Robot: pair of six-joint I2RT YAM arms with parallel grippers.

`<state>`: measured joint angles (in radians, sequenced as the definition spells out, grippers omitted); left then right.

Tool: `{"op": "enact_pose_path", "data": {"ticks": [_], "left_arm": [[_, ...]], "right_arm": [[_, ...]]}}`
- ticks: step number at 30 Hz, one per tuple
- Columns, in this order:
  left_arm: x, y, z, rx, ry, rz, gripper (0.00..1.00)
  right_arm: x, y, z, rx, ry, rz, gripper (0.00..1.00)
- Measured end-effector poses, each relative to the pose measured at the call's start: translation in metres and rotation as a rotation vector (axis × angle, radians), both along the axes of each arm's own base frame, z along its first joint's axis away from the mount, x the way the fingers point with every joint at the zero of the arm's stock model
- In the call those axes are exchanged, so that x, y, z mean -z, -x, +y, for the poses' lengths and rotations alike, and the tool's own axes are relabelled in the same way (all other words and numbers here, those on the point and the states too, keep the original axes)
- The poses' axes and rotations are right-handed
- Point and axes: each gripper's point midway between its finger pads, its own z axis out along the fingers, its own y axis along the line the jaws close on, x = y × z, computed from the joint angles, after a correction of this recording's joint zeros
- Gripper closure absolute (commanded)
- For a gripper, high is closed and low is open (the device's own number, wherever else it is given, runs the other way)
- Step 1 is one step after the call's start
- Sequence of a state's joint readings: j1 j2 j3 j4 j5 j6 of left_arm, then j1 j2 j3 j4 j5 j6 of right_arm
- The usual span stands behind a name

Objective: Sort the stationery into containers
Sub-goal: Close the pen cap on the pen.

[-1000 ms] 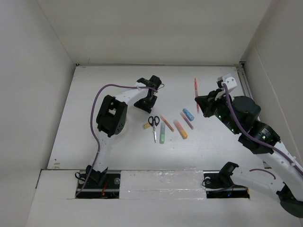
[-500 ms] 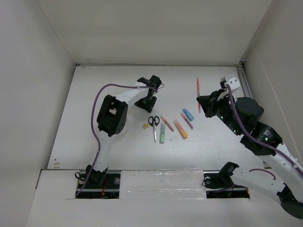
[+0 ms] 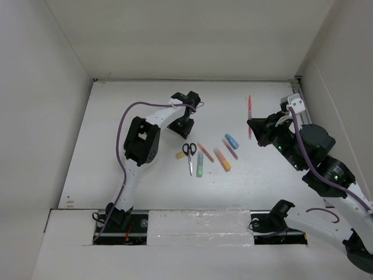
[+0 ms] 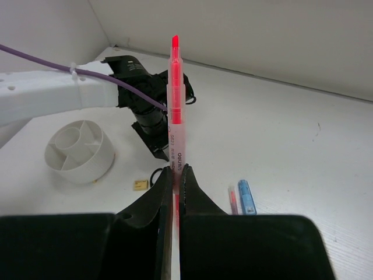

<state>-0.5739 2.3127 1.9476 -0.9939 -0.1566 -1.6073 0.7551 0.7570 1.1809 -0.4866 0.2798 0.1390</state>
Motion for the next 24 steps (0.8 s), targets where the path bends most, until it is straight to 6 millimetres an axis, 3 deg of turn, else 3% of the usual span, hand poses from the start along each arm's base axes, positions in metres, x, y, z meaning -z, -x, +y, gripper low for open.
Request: {"op": "enact_pose_path", "data": {"ticks": [10, 13, 17, 24], "left_arm": [[0.001, -0.002, 0.000, 0.036, -0.019, 0.042, 0.75], [0.001, 0.000, 0.001, 0.048, -0.018, 0.053, 0.82], [0.003, 0.001, 0.002, 0.059, -0.012, 0.063, 1.00], [0.003, 0.001, -0.002, 0.114, 0.009, 0.060, 1.00]], "right_arm": [[-0.010, 0.010, -0.006, -0.008, -0.027, -0.030, 1.00], [-0.011, 0.011, -0.007, -0.011, -0.031, -0.035, 1.00], [-0.012, 0.012, -0.008, -0.011, -0.033, -0.039, 1.00], [-0.012, 0.012, -0.008, -0.011, -0.032, -0.038, 1.00]]}}
